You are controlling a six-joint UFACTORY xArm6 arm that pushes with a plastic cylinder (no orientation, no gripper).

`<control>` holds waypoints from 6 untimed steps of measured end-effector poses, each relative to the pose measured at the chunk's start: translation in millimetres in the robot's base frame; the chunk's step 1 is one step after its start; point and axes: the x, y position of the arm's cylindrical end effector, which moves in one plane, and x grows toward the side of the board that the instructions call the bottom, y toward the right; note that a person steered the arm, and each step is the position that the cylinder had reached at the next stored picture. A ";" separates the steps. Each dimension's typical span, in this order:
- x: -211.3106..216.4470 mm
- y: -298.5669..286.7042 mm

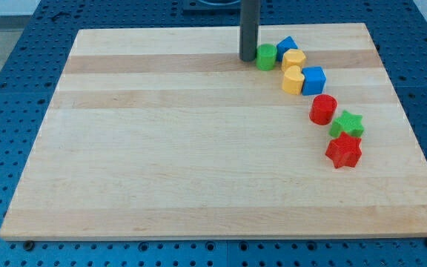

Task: Move yellow heart along with the blue cube right a bit

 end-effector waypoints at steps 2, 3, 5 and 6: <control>31.1 25.1; 50.4 33.7; 72.8 64.3; 86.3 76.3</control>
